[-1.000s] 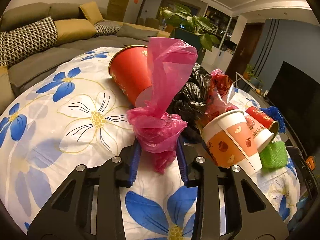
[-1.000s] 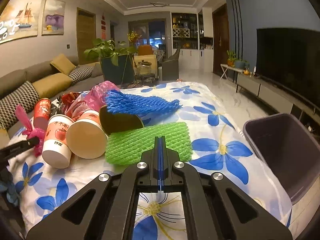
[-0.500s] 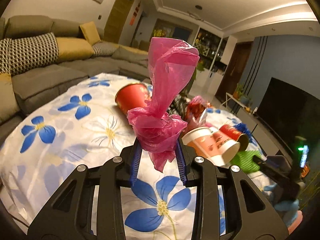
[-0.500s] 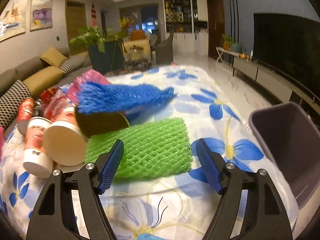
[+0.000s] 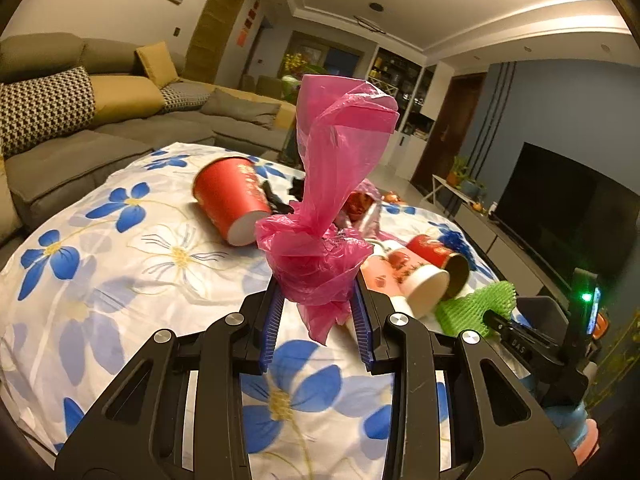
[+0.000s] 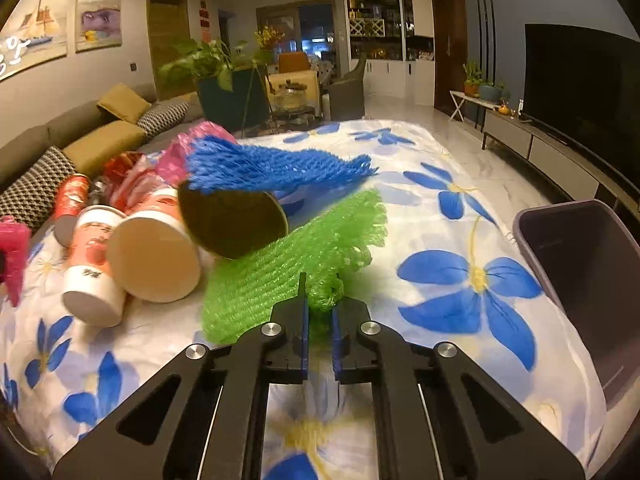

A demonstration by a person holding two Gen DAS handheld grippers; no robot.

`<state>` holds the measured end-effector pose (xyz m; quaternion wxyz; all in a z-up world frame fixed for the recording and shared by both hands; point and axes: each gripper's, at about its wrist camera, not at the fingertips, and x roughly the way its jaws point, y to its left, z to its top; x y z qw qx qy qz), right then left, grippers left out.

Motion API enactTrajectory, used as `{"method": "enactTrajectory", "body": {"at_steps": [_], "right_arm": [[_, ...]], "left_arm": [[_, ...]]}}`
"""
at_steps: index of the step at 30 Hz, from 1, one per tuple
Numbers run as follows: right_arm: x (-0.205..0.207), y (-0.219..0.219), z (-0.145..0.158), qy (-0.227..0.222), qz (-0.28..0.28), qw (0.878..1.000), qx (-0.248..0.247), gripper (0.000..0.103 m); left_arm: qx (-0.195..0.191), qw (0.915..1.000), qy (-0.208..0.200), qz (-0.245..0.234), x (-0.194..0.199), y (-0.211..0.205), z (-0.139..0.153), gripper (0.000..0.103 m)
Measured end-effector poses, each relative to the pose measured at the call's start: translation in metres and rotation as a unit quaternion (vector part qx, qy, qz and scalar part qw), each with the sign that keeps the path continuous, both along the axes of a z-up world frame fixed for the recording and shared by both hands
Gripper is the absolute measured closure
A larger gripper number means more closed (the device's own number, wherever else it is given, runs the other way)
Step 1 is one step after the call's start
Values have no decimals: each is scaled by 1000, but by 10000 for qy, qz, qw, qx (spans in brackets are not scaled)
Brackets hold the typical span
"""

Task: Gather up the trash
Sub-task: 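Grasp the pink plastic bag with the left tool while the right tool grasps the green foam sleeve, then carry the pink bag and green foam sleeve over the grey bin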

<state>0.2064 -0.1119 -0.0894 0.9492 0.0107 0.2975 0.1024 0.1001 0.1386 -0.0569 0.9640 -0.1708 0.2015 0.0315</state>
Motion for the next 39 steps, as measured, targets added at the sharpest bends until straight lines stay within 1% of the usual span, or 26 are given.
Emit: {"method": "enactTrajectory", "body": {"at_steps": [7, 16, 19, 24, 35, 39], "right_arm": [[-42, -24, 30, -506, -70, 9985, 174, 94], [-73, -61, 56, -947, -276, 9944, 382, 94], [-80, -77, 63, -1058, -390, 9927, 439, 94], [-88, -103, 71, -1180, -609, 9896, 552, 94], [-97, -157, 79, -1407, -1157, 9817, 555, 94], [-97, -177, 84, -1518, -1392, 9773, 486, 94]], "left_arm": [[122, 9995, -105, -281, 0, -26, 10, 72], [330, 9962, -262, -764, 1, -74, 27, 72], [432, 9932, -333, -1024, 7, -98, 34, 72], [452, 9882, -327, -1425, 22, -131, 38, 72], [585, 9768, -447, -2011, 46, -194, 43, 72], [623, 9710, -539, -2245, 55, -220, 48, 72]]}}
